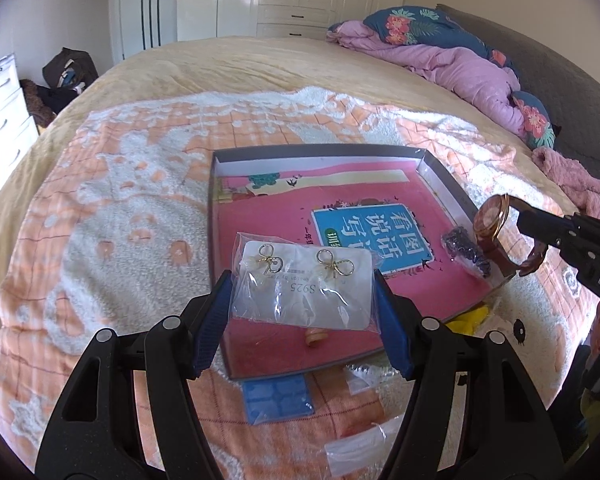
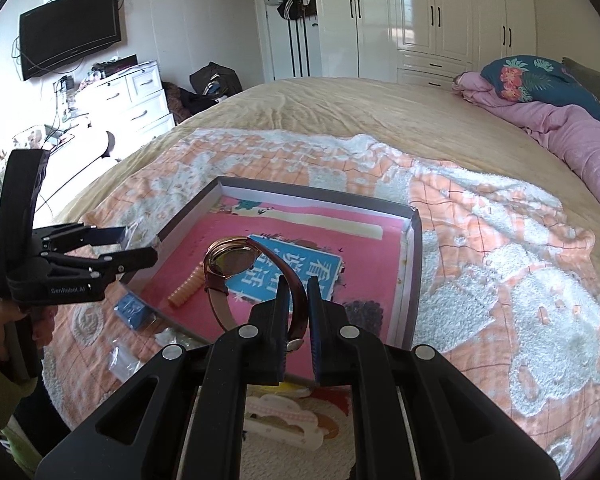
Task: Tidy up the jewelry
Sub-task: 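Carry the watch and earring card over the grey box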
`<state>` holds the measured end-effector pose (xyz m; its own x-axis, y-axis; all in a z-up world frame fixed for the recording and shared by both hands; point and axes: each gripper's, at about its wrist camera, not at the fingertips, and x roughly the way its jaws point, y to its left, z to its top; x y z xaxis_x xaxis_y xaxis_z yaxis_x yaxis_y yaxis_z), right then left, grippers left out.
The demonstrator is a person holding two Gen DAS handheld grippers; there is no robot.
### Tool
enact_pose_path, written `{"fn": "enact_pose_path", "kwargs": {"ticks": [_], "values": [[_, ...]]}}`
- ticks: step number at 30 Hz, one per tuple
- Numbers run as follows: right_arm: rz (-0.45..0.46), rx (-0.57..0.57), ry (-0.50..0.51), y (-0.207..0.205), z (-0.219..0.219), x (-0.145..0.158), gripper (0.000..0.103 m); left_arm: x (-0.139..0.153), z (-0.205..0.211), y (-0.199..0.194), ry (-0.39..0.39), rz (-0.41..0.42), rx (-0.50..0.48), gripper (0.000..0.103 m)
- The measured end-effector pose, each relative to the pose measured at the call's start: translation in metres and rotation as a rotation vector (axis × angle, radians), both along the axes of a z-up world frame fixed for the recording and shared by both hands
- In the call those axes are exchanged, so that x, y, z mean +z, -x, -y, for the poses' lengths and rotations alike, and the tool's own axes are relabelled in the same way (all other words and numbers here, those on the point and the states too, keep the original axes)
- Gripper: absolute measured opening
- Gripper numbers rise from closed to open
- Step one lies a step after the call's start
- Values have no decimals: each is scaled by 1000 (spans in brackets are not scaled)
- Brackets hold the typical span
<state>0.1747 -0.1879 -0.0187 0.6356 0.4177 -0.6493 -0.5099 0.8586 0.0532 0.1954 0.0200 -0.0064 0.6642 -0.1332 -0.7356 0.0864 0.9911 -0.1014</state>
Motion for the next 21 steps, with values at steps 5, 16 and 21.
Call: {"fn": "enact_pose_path", "kwargs": {"ticks": [5,16,21], "values": [[-8,-10,2,-8,0,-4,9,-11,3,-9,6,-26,-13,59],[-46,-16,19,-26,-6,-22,9,-36,6,-20,5,-84,-33,59],[-77,-5,37,-31,-14,-36,9,-42,6,-22,7,-100,-36,60]]}}
